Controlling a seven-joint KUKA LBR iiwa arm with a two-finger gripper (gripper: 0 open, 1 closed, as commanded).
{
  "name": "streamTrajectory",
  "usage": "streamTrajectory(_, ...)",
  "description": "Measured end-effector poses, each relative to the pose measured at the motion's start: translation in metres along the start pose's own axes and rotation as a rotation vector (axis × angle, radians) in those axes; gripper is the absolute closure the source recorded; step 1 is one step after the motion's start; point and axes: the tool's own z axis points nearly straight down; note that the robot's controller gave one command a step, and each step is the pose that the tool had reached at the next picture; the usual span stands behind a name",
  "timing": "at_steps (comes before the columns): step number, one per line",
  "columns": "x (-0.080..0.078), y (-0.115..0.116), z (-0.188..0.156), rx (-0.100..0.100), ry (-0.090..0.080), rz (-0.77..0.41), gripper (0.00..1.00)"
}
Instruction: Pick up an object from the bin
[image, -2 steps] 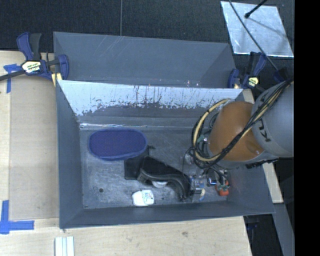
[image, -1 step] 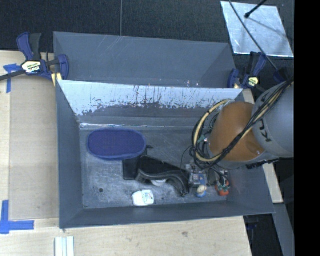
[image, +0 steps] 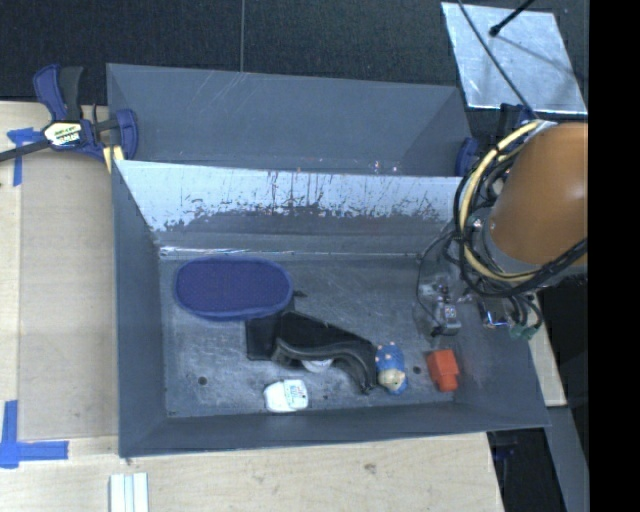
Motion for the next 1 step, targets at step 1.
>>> streamTrajectory(1,-0.0061,0.0255,0.0734,-0.002,0.015,0.026,1.0)
